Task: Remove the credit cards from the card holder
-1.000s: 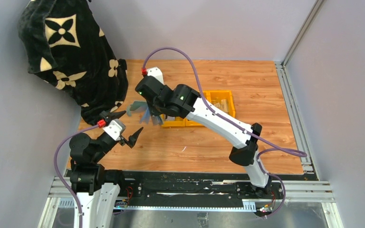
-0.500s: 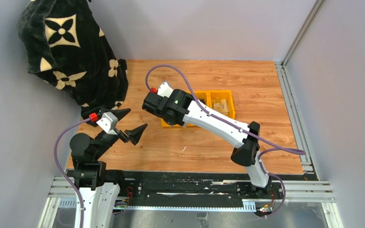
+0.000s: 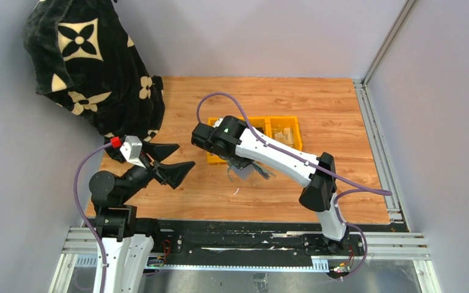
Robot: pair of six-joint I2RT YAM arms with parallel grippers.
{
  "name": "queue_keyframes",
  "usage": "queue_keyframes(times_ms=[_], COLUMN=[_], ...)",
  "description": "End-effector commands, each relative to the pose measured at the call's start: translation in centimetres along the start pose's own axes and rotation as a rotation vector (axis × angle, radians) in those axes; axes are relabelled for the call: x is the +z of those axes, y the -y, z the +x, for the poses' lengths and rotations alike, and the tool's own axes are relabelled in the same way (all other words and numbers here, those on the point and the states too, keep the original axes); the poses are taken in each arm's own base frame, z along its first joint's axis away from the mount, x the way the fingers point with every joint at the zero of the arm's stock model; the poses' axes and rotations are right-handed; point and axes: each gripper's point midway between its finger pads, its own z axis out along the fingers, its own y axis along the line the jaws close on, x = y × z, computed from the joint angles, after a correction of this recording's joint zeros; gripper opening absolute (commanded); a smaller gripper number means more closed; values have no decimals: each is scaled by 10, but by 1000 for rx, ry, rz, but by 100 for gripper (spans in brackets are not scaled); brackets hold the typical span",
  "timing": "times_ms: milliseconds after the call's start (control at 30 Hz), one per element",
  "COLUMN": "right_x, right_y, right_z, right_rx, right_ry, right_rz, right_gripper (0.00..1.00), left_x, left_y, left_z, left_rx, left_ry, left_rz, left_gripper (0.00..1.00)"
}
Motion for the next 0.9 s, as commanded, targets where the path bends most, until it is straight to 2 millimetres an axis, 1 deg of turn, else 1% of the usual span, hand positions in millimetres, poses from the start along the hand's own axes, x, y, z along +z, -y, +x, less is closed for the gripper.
queue_keyframes(times_ms=[0, 67, 100, 133, 167, 200, 233, 300, 333, 400, 500, 533, 600, 667, 733, 800, 867], right_x=[6, 9, 7, 1, -4, -11, -16, -20, -22, -26, -38, -45, -60, -75, -91, -107, -119], right_y=[7, -3, -11, -24, -32, -38, -44, -48, -47, -48, -54, -57, -59, -58, -55, -51, -49], right_z=[18, 13, 5, -5, -12, -24, -33, -47, -51, -55, -62, -65, -72, -77, -81, -82, -81], right_rx=[-29, 15, 36, 60, 75, 102, 126, 182, 208, 236, 263, 273, 290, 307, 324, 334, 323], right_ry=[-113, -137, -133, -117, -103, -71, -45, -11, -6, -8, 17, 29, 68, 109, 149, 185, 213], right_rz=[-29, -101, -152, -241, -298, -357, -412, -495, -525, -587, -664, -702, -763, -812, -863, -917, -955], right_gripper=[0, 0, 0, 0, 0, 0, 0, 0, 0, 0, 0, 0, 0, 0, 0, 0, 0], left_x=[1, 2, 3, 3, 5, 7, 8, 10, 10, 11, 16, 22, 31, 38, 40, 38, 33], left_y=[7, 2, 2, 2, 6, 17, 22, 39, 43, 43, 47, 42, 29, 8, -3, -18, -34], left_z=[-8, -1, 4, 7, 10, 12, 14, 17, 17, 23, 41, 49, 57, 61, 65, 76, 74], left_rx=[-115, -131, -136, -143, -148, -155, -158, -167, -173, -150, -138, -133, -102, -59, -2, 59, 113], left_ry=[49, 50, 46, 47, 48, 45, 40, 22, 21, 7, -35, -55, -70, -87, -116, -191, -222], left_rz=[9, -7, -6, 0, 22, 71, 94, 171, 193, 208, 235, 218, 165, 66, 14, -65, -157], left_gripper=[100, 100, 100, 100, 100, 100, 100, 100, 100, 99, 100, 100, 100, 100, 100, 100, 100])
